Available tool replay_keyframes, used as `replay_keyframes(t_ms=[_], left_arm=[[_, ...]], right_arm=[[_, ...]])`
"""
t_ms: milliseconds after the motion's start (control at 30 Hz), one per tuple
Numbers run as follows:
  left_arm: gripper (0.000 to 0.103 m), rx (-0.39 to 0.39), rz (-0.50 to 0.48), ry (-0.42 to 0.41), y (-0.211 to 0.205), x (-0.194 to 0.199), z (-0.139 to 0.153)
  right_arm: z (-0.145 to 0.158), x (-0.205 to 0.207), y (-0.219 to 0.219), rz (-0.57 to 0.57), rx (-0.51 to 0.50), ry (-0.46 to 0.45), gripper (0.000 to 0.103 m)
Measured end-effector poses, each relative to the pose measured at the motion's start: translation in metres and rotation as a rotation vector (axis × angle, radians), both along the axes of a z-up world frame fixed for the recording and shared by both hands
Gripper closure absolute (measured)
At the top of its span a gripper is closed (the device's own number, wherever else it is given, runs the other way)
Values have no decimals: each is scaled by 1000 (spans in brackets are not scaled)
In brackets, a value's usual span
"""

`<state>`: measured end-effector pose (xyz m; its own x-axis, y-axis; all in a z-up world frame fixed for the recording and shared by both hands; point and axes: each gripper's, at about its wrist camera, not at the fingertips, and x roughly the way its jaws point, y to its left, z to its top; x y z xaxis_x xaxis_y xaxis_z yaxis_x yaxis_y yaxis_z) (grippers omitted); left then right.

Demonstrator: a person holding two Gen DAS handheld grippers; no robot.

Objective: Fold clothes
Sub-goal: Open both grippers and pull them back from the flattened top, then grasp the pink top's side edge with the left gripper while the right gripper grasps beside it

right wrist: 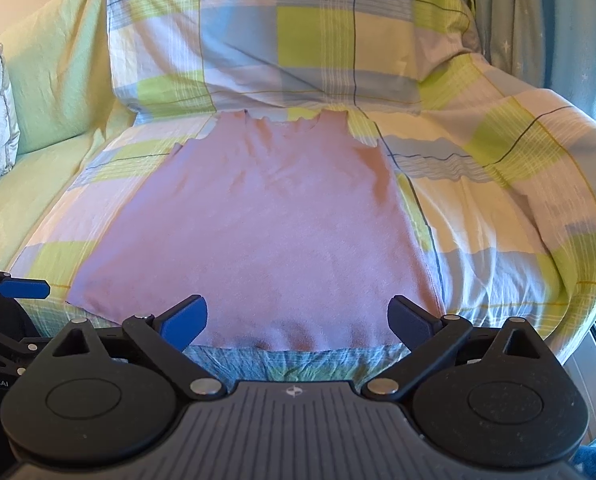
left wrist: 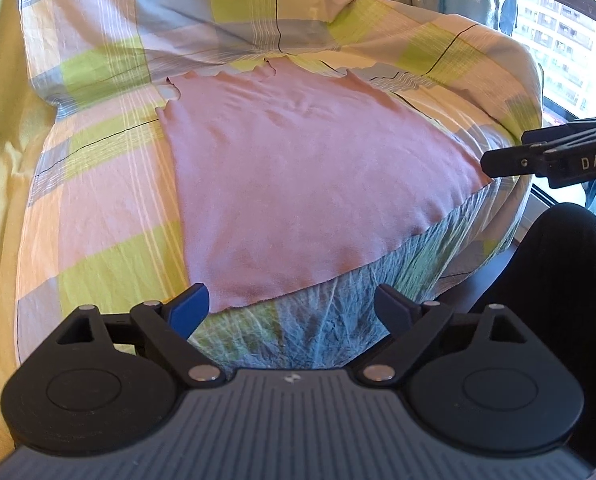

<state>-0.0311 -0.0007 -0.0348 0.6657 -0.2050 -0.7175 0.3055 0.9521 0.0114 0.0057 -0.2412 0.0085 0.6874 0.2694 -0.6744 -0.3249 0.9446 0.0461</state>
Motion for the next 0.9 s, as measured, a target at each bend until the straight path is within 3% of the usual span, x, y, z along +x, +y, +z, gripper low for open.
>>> replay_keyframes(t_ms=[300,433,600,733,900], left_arm=[[7,5,15,-2,1,-2,1],[12,73,-84,-37,-4,-7,1],[53,406,-340,-109,-29,-16,-14],[55,645,-464,-186,-45,-18,-40],[54,774,-556,-185,-53,-8,-67]], right_arm=[[-3,-4,-5,-7,32,10,2],[-5,-5,-7,-11,36,14,3],[-6,-8,-9,3,25,3,2],[-9,-9,-7,18,10,-2,3],[-12,-11,-1,49,2,-4,3]])
